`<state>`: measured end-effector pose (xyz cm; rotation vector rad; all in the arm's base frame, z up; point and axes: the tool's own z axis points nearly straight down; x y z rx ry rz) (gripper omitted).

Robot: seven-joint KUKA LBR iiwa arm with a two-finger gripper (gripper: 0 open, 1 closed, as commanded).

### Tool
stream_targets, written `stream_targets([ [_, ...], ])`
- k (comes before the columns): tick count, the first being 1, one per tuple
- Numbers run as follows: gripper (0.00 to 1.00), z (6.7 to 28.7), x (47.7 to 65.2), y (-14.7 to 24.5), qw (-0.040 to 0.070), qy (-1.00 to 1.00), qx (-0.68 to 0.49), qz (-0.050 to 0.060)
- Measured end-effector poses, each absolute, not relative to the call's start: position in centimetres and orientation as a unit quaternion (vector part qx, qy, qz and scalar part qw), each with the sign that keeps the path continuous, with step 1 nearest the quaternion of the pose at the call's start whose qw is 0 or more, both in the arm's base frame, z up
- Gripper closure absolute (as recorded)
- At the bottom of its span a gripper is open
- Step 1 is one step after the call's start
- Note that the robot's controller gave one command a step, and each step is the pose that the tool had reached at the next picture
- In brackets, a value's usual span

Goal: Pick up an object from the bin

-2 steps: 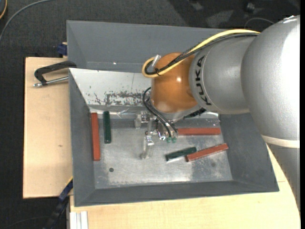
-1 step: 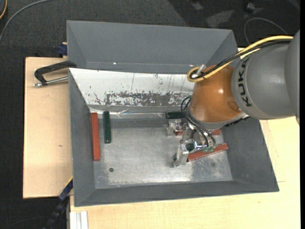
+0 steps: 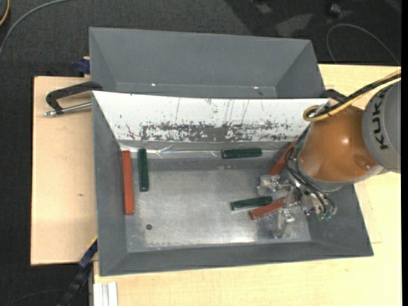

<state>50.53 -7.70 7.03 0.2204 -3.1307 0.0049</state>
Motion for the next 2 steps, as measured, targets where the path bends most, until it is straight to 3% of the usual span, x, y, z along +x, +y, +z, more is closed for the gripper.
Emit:
stream_targets([
  [1,1.00,7.1,50.7,-7.1,0.000,-0.997,0.074,-0.001],
  [2,1.00,24.4,54.0,-5.4,-0.008,-0.997,0.074,0.001],
])
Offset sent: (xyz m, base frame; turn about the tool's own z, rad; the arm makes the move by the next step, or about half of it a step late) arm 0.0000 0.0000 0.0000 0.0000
